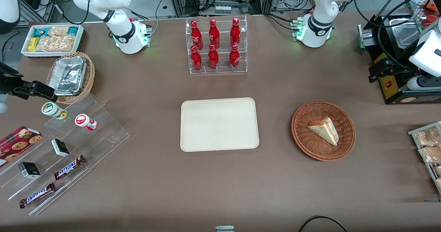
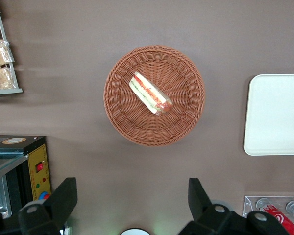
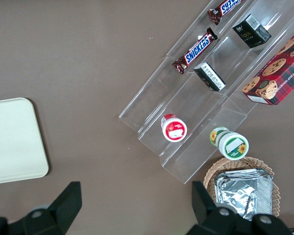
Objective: Place sandwich from basket to tray
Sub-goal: 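Move the left gripper over the sandwich in the wicker basket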
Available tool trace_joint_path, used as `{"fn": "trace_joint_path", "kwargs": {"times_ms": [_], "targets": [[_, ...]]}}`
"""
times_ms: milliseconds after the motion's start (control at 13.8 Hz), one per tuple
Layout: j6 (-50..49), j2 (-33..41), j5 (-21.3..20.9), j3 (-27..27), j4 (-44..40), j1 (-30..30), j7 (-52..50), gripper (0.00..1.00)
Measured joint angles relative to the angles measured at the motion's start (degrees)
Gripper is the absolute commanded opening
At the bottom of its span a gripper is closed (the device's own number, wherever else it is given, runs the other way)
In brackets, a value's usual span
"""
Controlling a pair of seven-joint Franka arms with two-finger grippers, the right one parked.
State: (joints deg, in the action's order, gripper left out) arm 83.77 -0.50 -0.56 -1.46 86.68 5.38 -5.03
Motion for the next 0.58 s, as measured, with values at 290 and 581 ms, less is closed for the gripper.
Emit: {"fn": "trace_joint_path", "kwargs": {"times_ms": [290, 581], "targets": [[0.1, -0.45, 0.0, 0.0, 0.19, 0.01, 0.05, 1.0], [5.16, -4.21, 0.0, 0.08, 2.3, 0.07, 0.05, 1.0]]}}
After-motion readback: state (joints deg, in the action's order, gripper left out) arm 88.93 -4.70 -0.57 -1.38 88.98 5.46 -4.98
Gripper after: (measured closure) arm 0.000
